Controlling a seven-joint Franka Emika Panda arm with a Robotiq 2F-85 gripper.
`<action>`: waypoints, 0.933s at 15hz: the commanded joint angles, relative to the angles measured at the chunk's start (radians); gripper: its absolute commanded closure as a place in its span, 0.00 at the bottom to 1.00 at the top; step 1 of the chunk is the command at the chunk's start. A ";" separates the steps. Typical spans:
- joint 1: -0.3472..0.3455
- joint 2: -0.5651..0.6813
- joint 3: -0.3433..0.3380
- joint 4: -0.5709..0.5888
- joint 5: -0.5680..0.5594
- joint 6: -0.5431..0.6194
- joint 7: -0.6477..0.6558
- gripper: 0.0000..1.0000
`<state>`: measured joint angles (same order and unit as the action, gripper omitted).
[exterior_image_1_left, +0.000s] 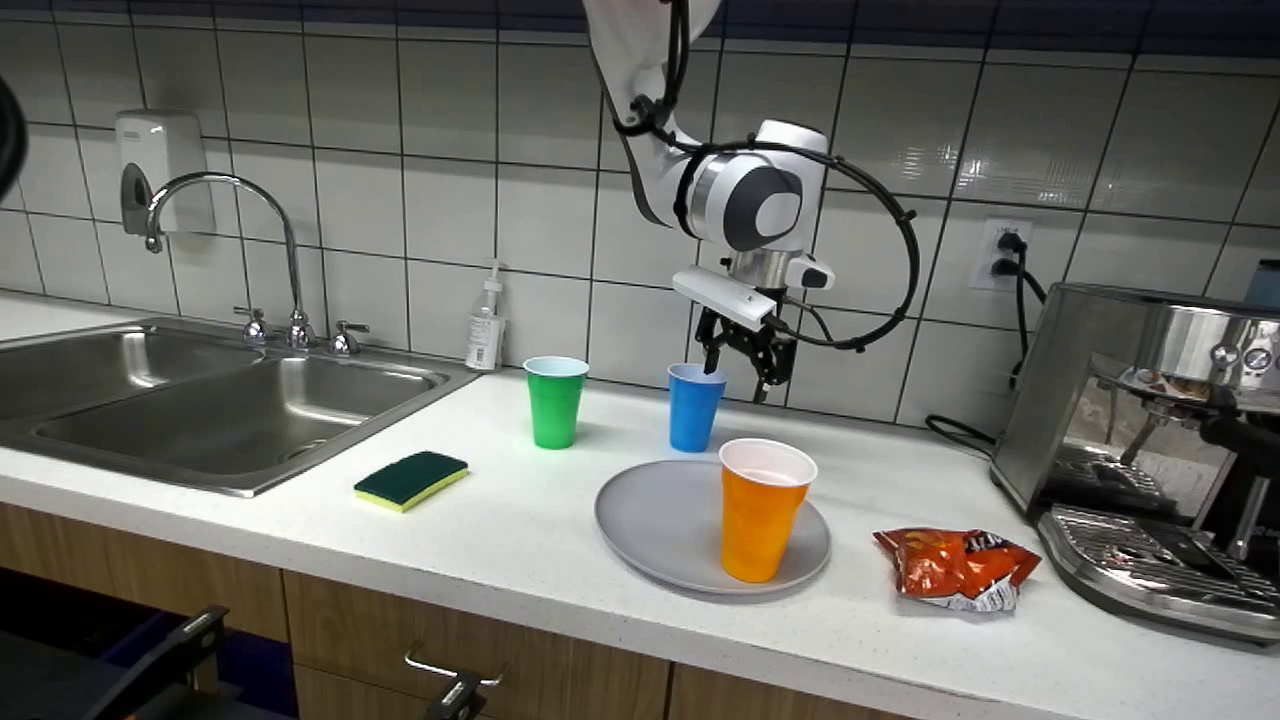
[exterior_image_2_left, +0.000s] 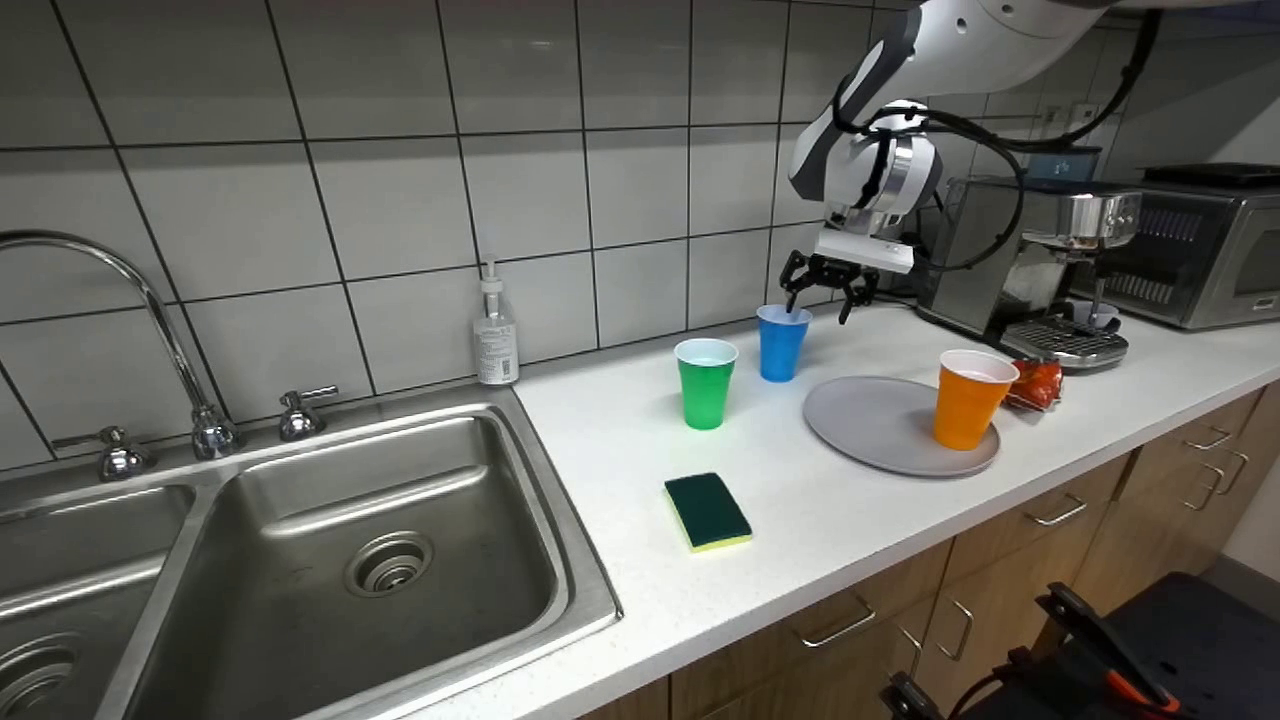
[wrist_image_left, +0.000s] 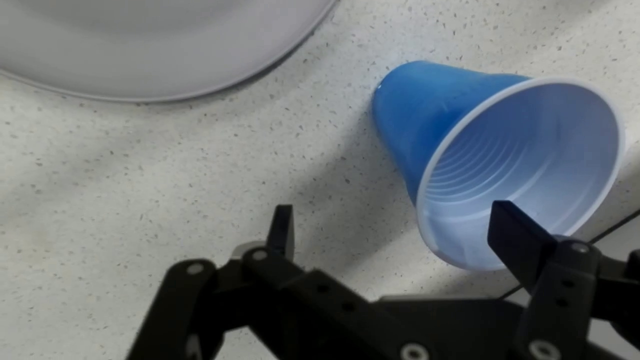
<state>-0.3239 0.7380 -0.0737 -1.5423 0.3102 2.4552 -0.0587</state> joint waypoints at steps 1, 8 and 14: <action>-0.008 0.001 0.008 0.004 -0.009 -0.002 0.004 0.00; 0.051 0.086 0.000 0.002 -0.034 0.060 0.050 0.00; 0.055 0.108 0.015 0.020 -0.024 0.125 0.053 0.00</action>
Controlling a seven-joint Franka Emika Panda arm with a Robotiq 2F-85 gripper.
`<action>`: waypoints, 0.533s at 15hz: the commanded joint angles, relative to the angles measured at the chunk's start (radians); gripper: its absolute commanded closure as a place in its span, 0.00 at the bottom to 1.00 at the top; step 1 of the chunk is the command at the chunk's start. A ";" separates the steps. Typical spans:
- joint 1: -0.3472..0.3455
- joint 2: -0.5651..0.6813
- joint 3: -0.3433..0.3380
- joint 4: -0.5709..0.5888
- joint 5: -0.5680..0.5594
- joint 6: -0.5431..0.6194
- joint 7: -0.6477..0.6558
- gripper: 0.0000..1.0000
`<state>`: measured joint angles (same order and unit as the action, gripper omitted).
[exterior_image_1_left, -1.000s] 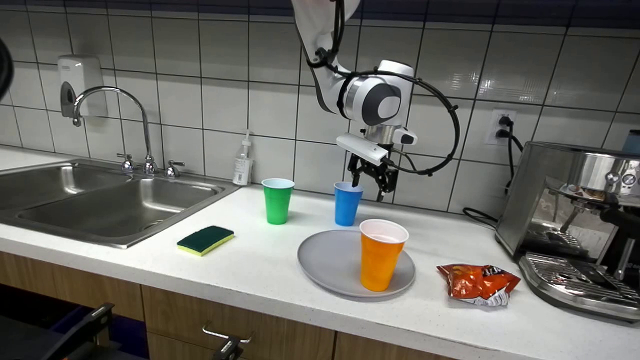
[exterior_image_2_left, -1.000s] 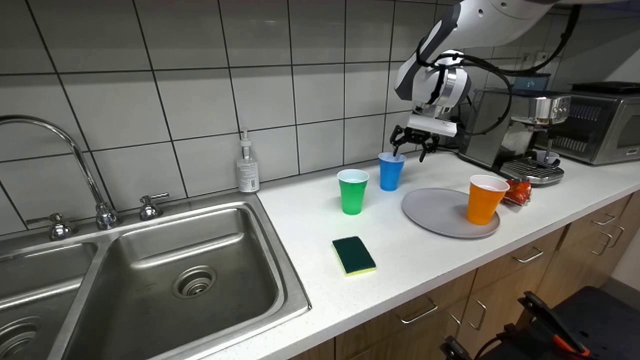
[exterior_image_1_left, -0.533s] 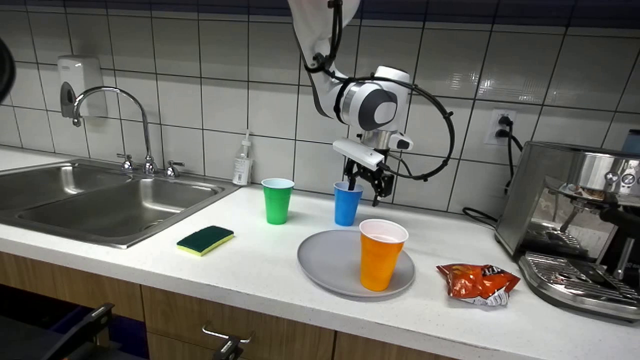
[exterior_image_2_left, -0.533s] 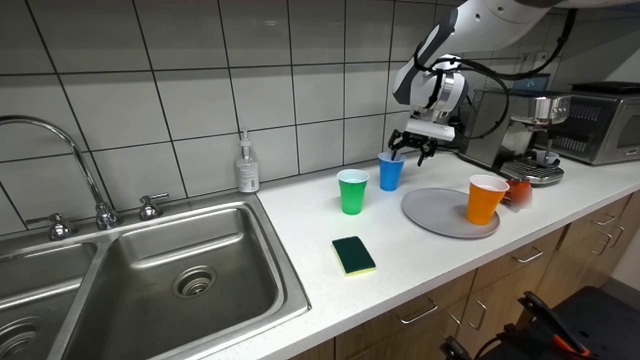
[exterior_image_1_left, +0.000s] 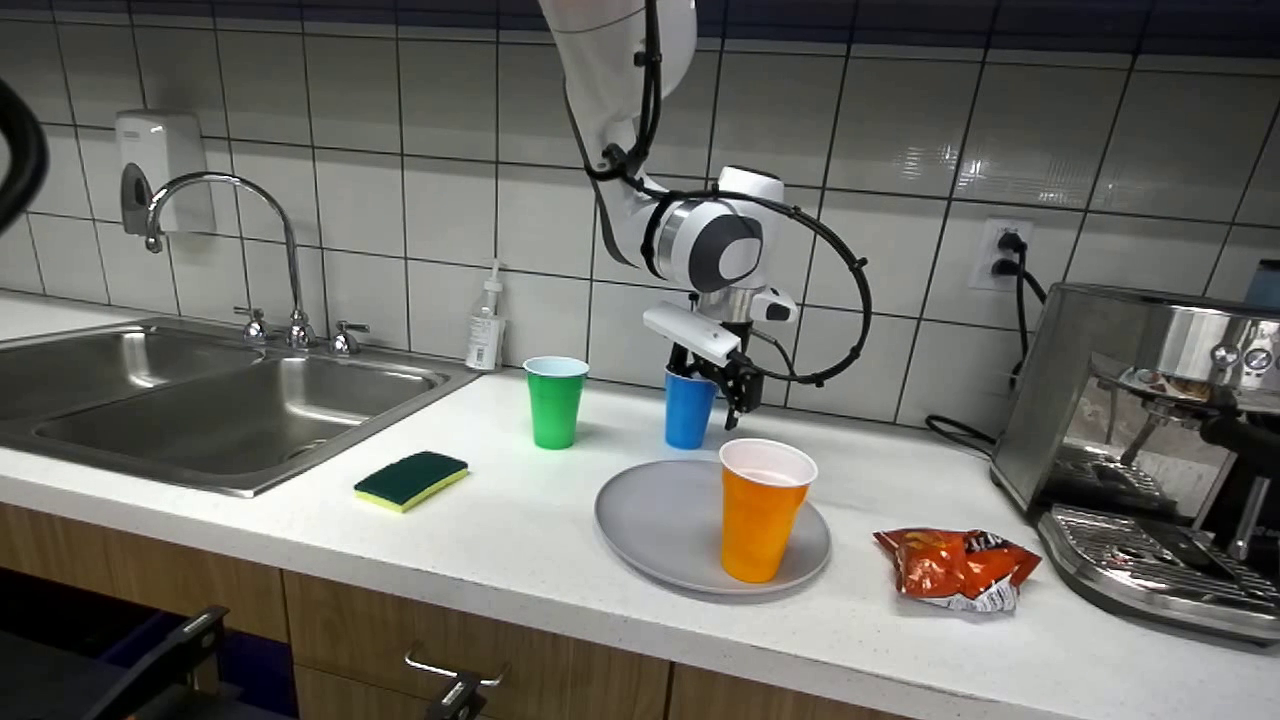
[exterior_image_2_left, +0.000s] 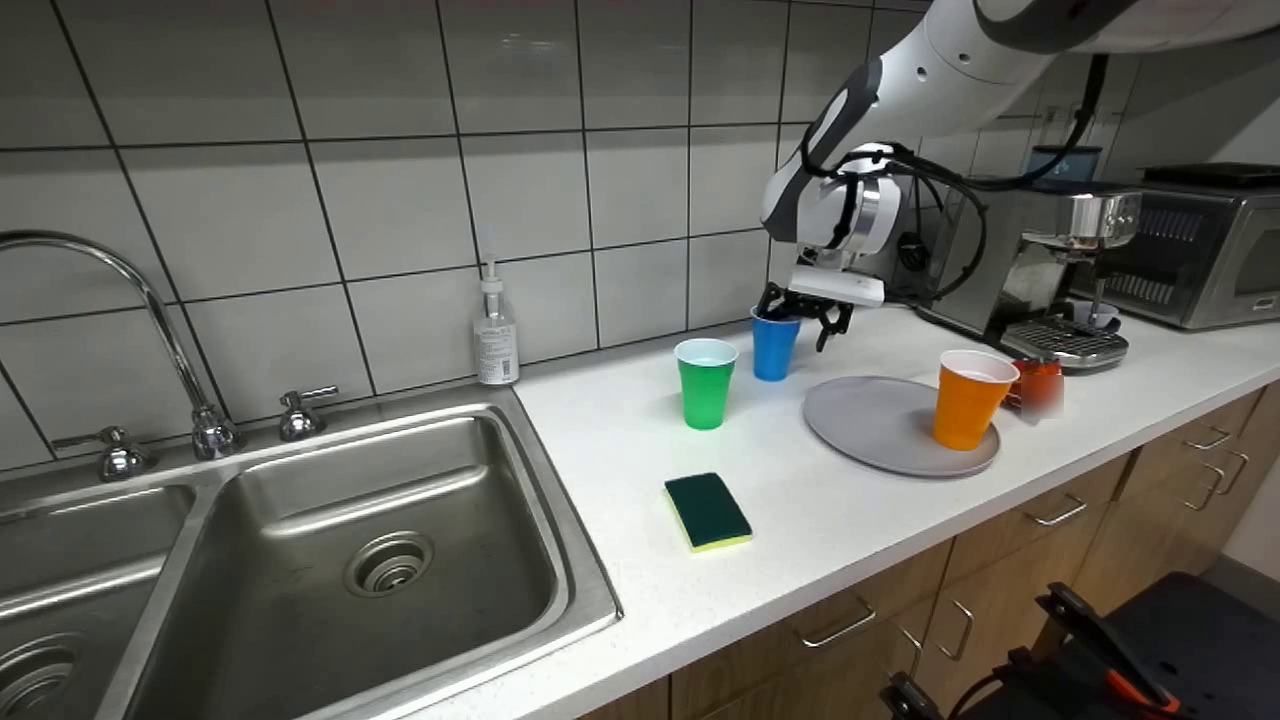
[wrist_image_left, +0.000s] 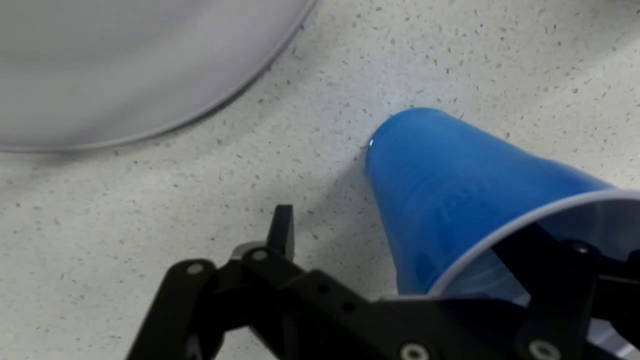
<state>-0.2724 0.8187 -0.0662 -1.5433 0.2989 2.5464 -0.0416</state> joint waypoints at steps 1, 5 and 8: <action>0.004 0.031 0.009 0.023 -0.013 0.039 0.037 0.00; 0.007 0.031 0.003 0.023 -0.021 0.039 0.043 0.00; 0.004 0.027 0.004 0.030 -0.026 0.017 0.035 0.00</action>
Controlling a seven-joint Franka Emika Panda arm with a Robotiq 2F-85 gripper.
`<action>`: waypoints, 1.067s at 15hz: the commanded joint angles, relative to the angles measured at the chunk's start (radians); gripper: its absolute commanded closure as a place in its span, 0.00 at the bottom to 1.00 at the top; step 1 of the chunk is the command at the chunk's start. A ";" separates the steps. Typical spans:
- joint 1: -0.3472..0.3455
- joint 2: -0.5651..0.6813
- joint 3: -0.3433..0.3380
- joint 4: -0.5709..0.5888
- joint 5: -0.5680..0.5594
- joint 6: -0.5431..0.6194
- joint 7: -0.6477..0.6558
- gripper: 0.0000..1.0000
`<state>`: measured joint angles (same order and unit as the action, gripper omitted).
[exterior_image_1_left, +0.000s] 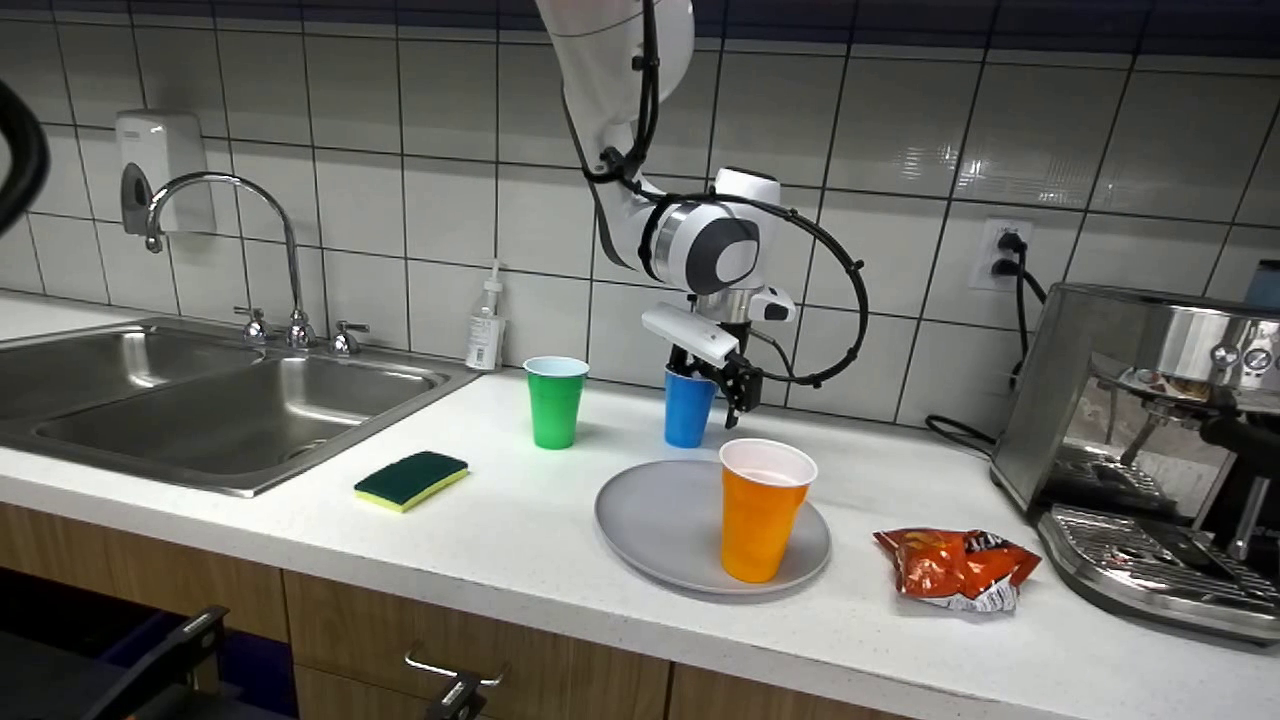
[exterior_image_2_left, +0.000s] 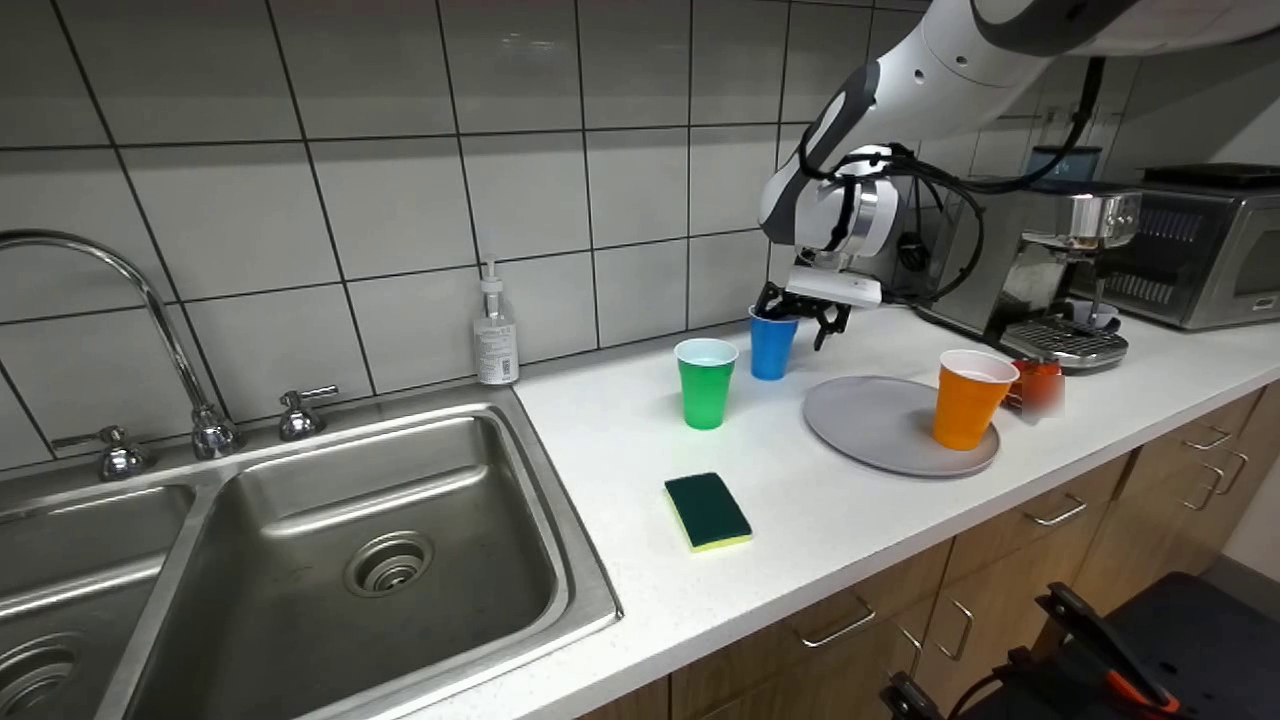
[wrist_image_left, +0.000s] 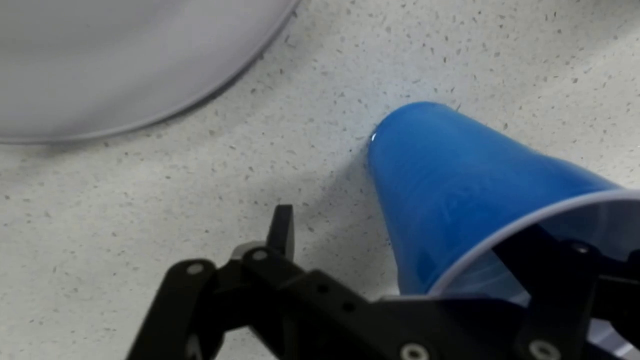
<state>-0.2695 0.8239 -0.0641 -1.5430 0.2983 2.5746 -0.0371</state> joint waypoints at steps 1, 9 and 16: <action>0.000 0.020 0.004 0.031 -0.027 -0.015 0.027 0.00; -0.010 0.001 0.011 0.005 -0.034 -0.003 0.008 0.00; -0.011 0.001 0.011 0.005 -0.035 -0.002 0.008 0.00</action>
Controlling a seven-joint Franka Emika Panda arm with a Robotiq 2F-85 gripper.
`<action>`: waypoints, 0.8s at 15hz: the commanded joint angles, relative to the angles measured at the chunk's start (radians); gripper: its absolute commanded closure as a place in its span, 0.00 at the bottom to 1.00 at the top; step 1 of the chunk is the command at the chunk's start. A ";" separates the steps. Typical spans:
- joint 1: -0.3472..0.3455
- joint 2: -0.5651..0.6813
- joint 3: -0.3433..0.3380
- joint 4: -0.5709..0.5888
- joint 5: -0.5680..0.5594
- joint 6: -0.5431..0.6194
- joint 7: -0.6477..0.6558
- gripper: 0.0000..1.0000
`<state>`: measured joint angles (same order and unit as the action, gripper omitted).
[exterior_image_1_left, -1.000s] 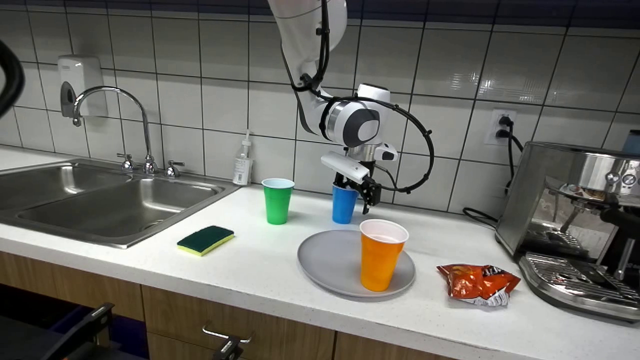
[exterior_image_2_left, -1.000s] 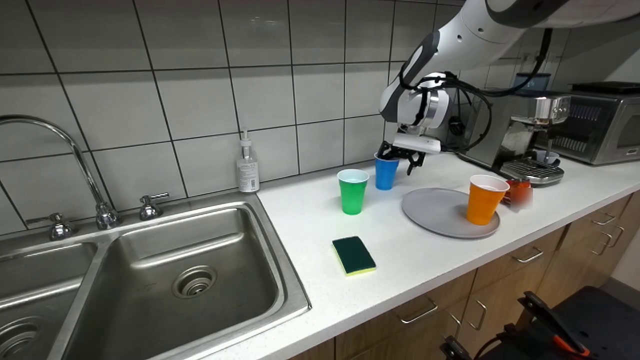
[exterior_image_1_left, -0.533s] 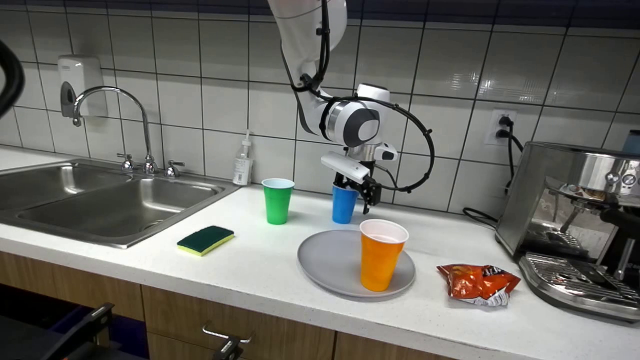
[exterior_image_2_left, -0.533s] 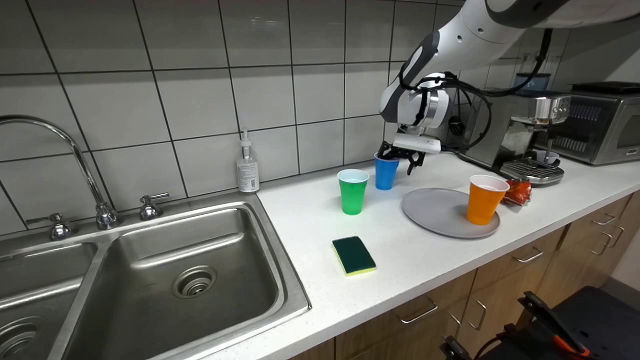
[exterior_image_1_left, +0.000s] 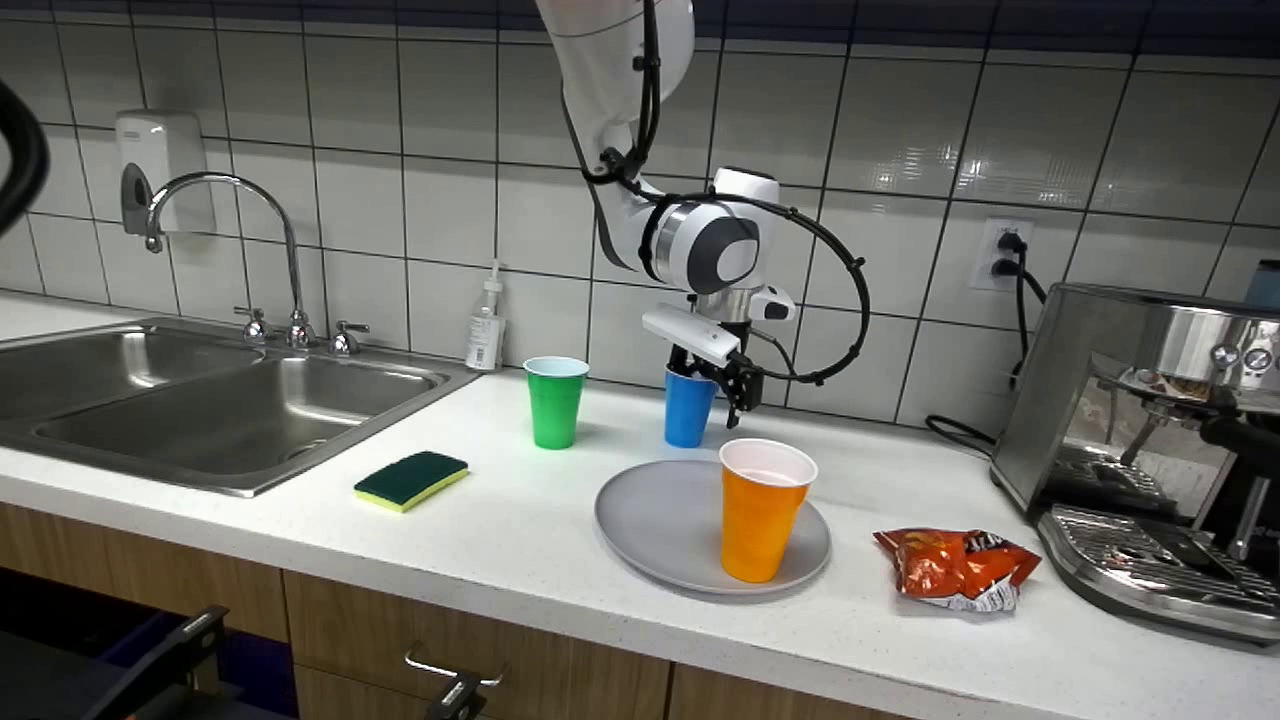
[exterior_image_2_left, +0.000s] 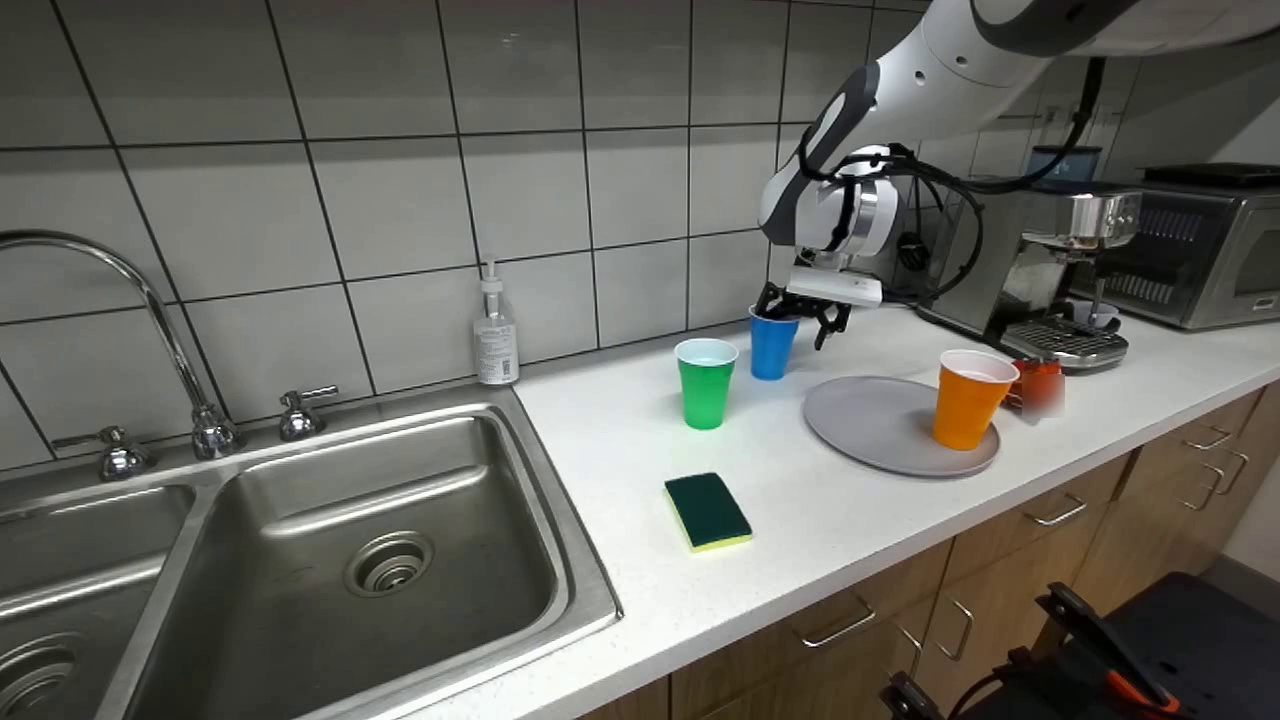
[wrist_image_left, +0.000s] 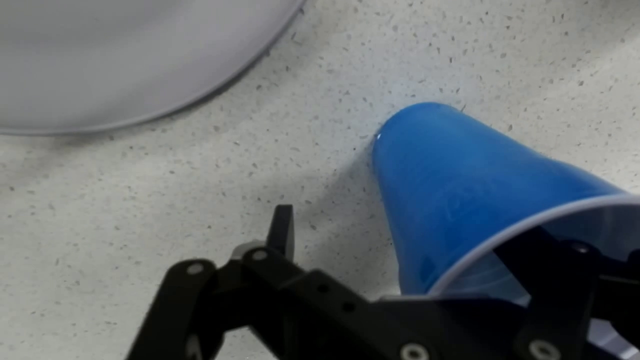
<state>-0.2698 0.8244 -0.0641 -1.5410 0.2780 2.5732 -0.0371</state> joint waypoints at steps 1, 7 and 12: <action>-0.010 0.001 0.011 0.003 -0.015 -0.001 0.008 0.00; -0.001 -0.016 0.004 -0.014 -0.017 0.030 0.017 0.00; 0.004 -0.035 0.009 -0.032 -0.028 0.061 0.003 0.00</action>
<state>-0.2653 0.8221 -0.0639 -1.5419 0.2737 2.6144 -0.0374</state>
